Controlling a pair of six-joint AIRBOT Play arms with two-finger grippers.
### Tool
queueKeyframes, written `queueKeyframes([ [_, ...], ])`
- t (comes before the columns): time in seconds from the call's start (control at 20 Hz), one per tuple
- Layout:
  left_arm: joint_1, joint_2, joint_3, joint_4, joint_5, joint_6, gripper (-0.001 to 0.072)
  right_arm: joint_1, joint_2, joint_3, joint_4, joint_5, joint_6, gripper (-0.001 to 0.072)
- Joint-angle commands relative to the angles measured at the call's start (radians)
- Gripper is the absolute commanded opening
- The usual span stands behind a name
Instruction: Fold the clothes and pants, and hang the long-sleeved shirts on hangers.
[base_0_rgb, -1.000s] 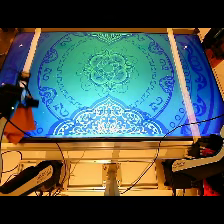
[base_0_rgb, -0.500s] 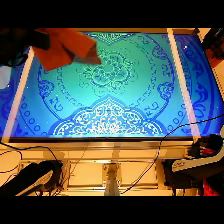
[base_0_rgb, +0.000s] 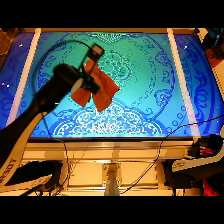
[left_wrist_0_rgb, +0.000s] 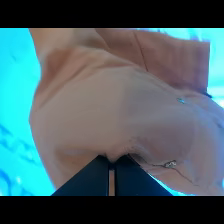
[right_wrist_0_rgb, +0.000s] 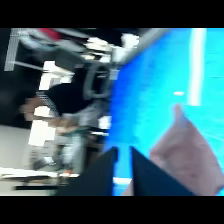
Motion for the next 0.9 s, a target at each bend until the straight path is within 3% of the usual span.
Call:
queueKeyframes([
  [0.0,-0.043,-0.116,-0.027,-0.003,-0.238,0.025,0.0184,0.0,0.0,0.001,-0.163,0.038,-0.001,0.023],
  [0.05,-0.044,-0.126,-0.027,0.001,-0.277,0.027,0.0283,0.0,0.0,0.0,-0.19,0.029,-0.001,0.0252],
  [0.25,-0.044,-0.094,-0.027,0.001,-0.419,0.055,0.0294,0.001,-0.003,-0.045,-0.205,0.031,-0.008,0.0252],
  [0.4,-0.044,-0.01,-0.027,0.012,-0.444,0.054,0.0286,0.003,-0.024,-0.062,-0.206,0.083,-0.047,0.0245],
  [0.45,-0.044,0.024,-0.027,0.043,-0.444,0.054,0.0221,0.009,-0.03,-0.063,-0.212,0.101,-0.047,0.0215],
  [0.5,-0.043,0.061,-0.027,0.092,-0.444,0.053,0.0099,0.022,-0.035,-0.063,-0.226,0.119,-0.058,0.0067],
  [0.55,-0.036,0.093,-0.027,0.139,-0.438,0.053,0.0008,0.043,-0.037,-0.066,-0.253,0.129,-0.085,0.0016],
  [0.7,0.047,0.183,-0.028,0.107,-0.341,0.039,0.0008,0.129,-0.037,-0.101,-0.331,0.152,-0.164,0.0014],
  [0.85,0.205,0.239,-0.051,-0.102,-0.243,0.06,0.0007,0.235,-0.036,-0.173,-0.356,0.158,-0.189,0.0013],
])
